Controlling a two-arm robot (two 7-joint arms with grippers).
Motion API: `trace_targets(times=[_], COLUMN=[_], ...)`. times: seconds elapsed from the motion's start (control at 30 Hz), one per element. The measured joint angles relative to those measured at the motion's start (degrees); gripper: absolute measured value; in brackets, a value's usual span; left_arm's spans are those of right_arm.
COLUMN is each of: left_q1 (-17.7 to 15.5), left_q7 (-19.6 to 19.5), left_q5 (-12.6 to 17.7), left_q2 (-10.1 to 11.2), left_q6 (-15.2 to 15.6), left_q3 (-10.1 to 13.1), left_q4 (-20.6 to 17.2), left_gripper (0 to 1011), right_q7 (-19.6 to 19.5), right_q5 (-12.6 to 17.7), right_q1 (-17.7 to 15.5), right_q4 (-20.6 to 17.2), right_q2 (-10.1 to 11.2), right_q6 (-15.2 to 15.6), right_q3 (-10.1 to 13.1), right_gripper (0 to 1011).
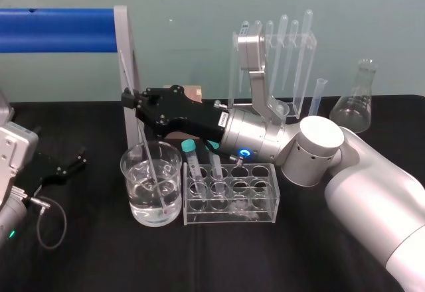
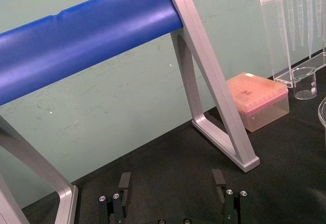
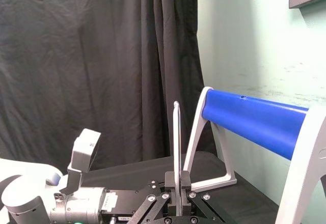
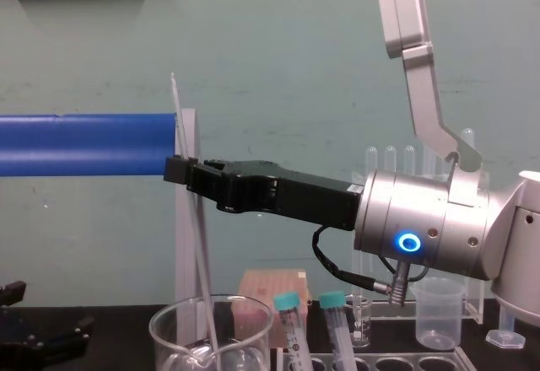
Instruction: Hold the thermometer with one hand and immerse one end into the beaker, then reinsert it into the test tube rack.
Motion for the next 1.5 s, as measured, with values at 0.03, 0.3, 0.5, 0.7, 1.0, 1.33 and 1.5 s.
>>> trace_targets(times=[0.03,0.3,0.5,0.7,1.0,1.33,1.5], left_q1=[0.0,0.0,0.0,0.0,0.0,0.0,0.0], left_q7=[0.0,0.0,0.0,0.0,0.0,0.0,0.0], left_q5=[0.0,0.0,0.0,0.0,0.0,0.0,0.0], left_q2=[0.0,0.0,0.0,0.0,0.0,0.0,0.0], left_q6=[0.0,0.0,0.0,0.0,0.0,0.0,0.0], left_q3=[0.0,0.0,0.0,0.0,0.0,0.0,0.0], left_q4=[0.0,0.0,0.0,0.0,0.0,0.0,0.0], left_gripper=[1008,1008,1008,1008,1008,1008,1008], right_q7=[0.0,-0.3,-0.3,-0.3,-0.5,-0.5,-0.5], right_q5=[0.0,-0.1,-0.1,-0.1,-0.1,0.1,1.7], right_q1=[0.0,-0.3,-0.4,-0.6,-0.7,-0.7,0.2], right_q4=[0.0,-0.4,-0.6,-0.9,-1.4,-1.6,-3.8], right_q2=[0.0,0.2,0.3,0.5,0.7,0.6,0.6], right_q6=[0.0,0.1,0.2,0.3,0.5,0.5,0.7], right_q3=[0.0,0.0,-0.1,-0.1,-0.1,-0.1,1.1], right_gripper=[52,52,51,52,51,52,52])
